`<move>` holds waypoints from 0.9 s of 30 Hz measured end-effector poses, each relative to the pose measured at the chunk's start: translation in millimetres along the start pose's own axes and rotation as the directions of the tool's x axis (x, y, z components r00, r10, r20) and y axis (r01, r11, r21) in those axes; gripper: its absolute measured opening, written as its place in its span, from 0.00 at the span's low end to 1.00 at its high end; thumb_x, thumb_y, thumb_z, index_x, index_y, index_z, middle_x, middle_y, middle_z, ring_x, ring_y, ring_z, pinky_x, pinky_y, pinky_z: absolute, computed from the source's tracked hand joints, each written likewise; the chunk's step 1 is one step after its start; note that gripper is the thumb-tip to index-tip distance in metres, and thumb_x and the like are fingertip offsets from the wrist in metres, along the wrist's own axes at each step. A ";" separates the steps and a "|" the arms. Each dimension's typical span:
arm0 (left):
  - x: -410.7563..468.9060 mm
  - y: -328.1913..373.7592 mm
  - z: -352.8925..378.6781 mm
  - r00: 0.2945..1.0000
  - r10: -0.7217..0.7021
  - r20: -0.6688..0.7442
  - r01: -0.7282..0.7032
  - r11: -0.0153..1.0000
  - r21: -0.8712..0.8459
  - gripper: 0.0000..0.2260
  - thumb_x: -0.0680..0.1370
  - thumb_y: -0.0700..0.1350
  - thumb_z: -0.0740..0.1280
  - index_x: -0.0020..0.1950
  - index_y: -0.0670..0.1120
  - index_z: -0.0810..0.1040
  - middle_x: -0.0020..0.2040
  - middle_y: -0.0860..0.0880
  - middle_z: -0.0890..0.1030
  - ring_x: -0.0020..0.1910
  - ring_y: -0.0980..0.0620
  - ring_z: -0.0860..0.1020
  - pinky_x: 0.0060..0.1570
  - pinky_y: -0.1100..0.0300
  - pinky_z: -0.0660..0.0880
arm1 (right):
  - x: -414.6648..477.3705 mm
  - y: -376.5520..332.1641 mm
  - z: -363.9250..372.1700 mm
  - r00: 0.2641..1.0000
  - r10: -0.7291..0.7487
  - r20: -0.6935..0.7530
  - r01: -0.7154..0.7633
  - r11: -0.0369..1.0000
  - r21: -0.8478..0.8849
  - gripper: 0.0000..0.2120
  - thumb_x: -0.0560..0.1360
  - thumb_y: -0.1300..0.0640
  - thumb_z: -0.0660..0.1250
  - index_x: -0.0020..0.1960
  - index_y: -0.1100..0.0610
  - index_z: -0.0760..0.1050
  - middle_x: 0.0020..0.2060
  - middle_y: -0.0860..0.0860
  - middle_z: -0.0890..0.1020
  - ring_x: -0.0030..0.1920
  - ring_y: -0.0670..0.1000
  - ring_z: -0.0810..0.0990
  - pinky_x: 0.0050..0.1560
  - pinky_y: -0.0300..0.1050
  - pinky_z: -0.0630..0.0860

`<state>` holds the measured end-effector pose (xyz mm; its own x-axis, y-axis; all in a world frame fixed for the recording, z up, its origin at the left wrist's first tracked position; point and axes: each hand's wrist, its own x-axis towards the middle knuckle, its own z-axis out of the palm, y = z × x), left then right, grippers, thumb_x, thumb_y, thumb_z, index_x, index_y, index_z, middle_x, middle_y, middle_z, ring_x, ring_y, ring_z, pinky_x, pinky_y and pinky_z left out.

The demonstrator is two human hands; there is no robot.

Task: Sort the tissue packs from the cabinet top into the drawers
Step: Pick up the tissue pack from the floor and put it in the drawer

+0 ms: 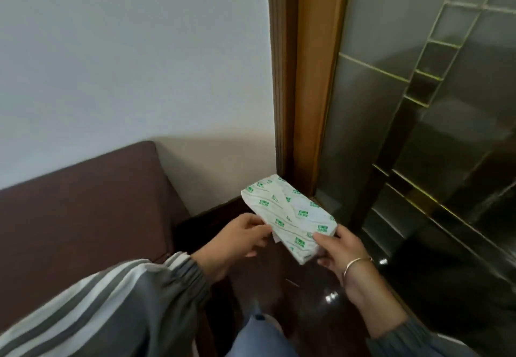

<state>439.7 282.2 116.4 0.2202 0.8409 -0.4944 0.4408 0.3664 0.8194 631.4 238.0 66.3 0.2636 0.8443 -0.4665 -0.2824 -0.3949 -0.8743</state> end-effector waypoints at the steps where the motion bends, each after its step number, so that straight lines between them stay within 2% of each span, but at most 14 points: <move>1: -33.6 -1.7 -18.8 0.997 0.065 -0.039 -0.062 0.996 0.064 0.09 0.78 0.46 0.66 0.58 0.48 0.76 0.53 0.47 0.82 0.46 0.55 0.79 0.42 0.64 0.73 | -21.3 -3.7 5.2 0.999 0.002 0.041 -0.002 1.000 -0.007 0.08 0.74 0.66 0.66 0.47 0.54 0.76 0.36 0.51 0.85 0.34 0.49 0.82 0.24 0.36 0.73; 4: -130.5 -33.7 -79.1 0.959 0.223 -0.175 -0.166 0.942 0.291 0.07 0.78 0.42 0.67 0.56 0.46 0.78 0.49 0.48 0.82 0.48 0.51 0.80 0.50 0.60 0.75 | -83.7 -1.3 27.3 0.982 0.057 0.178 -0.049 0.997 -0.052 0.08 0.73 0.65 0.67 0.50 0.55 0.77 0.40 0.53 0.86 0.36 0.50 0.84 0.26 0.37 0.75; 7: -211.6 -100.3 -134.8 0.878 0.222 -0.424 -0.050 0.924 0.380 0.05 0.76 0.38 0.67 0.50 0.45 0.79 0.46 0.48 0.83 0.47 0.50 0.80 0.52 0.56 0.74 | -140.4 15.4 55.2 0.938 0.151 0.311 -0.117 0.985 -0.124 0.07 0.73 0.67 0.67 0.48 0.58 0.77 0.35 0.53 0.86 0.30 0.48 0.83 0.24 0.37 0.74; 9: -252.1 -155.9 -161.9 0.776 0.136 -0.616 0.090 0.943 0.321 0.06 0.75 0.35 0.67 0.47 0.45 0.79 0.44 0.46 0.83 0.46 0.46 0.80 0.49 0.54 0.73 | -173.0 30.8 76.0 0.894 0.249 0.373 -0.172 0.958 -0.229 0.06 0.73 0.68 0.67 0.48 0.60 0.77 0.32 0.53 0.85 0.27 0.47 0.81 0.23 0.36 0.74; 11: -279.7 -209.9 -181.8 0.656 0.010 -0.755 0.215 0.956 0.199 0.06 0.74 0.35 0.68 0.47 0.43 0.80 0.46 0.41 0.83 0.47 0.42 0.80 0.49 0.52 0.73 | -198.2 46.2 95.9 0.858 0.339 0.386 -0.222 0.922 -0.317 0.05 0.73 0.67 0.67 0.48 0.62 0.77 0.32 0.54 0.85 0.27 0.47 0.81 0.22 0.36 0.74; 14: -299.4 -274.3 -196.0 0.531 -0.223 -0.817 0.405 0.914 0.014 0.14 0.73 0.41 0.69 0.57 0.40 0.78 0.56 0.37 0.80 0.55 0.38 0.78 0.55 0.49 0.73 | -222.1 64.6 125.3 0.849 0.405 0.339 -0.282 0.891 -0.357 0.05 0.74 0.67 0.67 0.50 0.62 0.76 0.36 0.57 0.84 0.33 0.51 0.82 0.23 0.37 0.75; 17: -304.0 -306.7 -195.1 0.441 -0.372 -0.817 0.519 0.848 -0.106 0.21 0.74 0.49 0.69 0.65 0.43 0.75 0.63 0.37 0.75 0.62 0.35 0.73 0.61 0.47 0.70 | -225.4 78.8 158.4 0.894 0.362 0.264 -0.285 0.915 -0.287 0.08 0.75 0.68 0.65 0.54 0.65 0.75 0.38 0.58 0.82 0.36 0.53 0.80 0.23 0.38 0.77; 20: -300.5 -318.3 -188.0 0.423 -0.434 -0.795 0.514 0.838 -0.184 0.24 0.75 0.47 0.68 0.69 0.42 0.70 0.67 0.36 0.70 0.63 0.35 0.72 0.63 0.48 0.68 | -213.0 90.4 195.9 0.947 0.267 0.177 -0.234 0.954 -0.188 0.12 0.75 0.69 0.63 0.58 0.67 0.73 0.47 0.62 0.81 0.38 0.56 0.79 0.26 0.43 0.78; 23: -296.7 -323.1 -182.9 0.432 -0.457 -0.777 0.530 0.826 -0.191 0.24 0.75 0.46 0.66 0.70 0.42 0.69 0.67 0.36 0.71 0.64 0.36 0.72 0.63 0.49 0.68 | -199.9 101.5 231.7 0.970 0.203 0.135 -0.185 0.973 -0.135 0.14 0.75 0.68 0.65 0.60 0.67 0.71 0.55 0.64 0.78 0.47 0.59 0.80 0.38 0.49 0.78; 25: -297.2 -324.8 -182.6 0.439 -0.444 -0.781 0.518 0.835 -0.184 0.23 0.75 0.45 0.66 0.69 0.40 0.70 0.66 0.36 0.72 0.64 0.36 0.71 0.62 0.49 0.68 | -193.5 109.1 247.0 0.976 0.184 0.115 -0.166 0.974 -0.153 0.15 0.74 0.67 0.67 0.59 0.67 0.72 0.56 0.63 0.78 0.48 0.60 0.79 0.45 0.52 0.78; 27: -298.9 -327.1 -183.4 0.455 -0.425 -0.782 0.497 0.850 -0.173 0.23 0.75 0.45 0.66 0.69 0.39 0.70 0.65 0.35 0.73 0.65 0.36 0.71 0.62 0.49 0.68 | -186.9 113.6 250.5 0.969 0.201 0.147 -0.160 0.955 -0.251 0.14 0.74 0.66 0.68 0.58 0.67 0.74 0.57 0.64 0.78 0.47 0.60 0.79 0.53 0.56 0.78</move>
<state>70.1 -15.9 49.3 -0.7680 0.5386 -0.3465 0.3340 0.7985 0.5009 318.9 126.1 87.8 0.0635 0.7917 -0.6076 -0.0798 -0.6029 -0.7938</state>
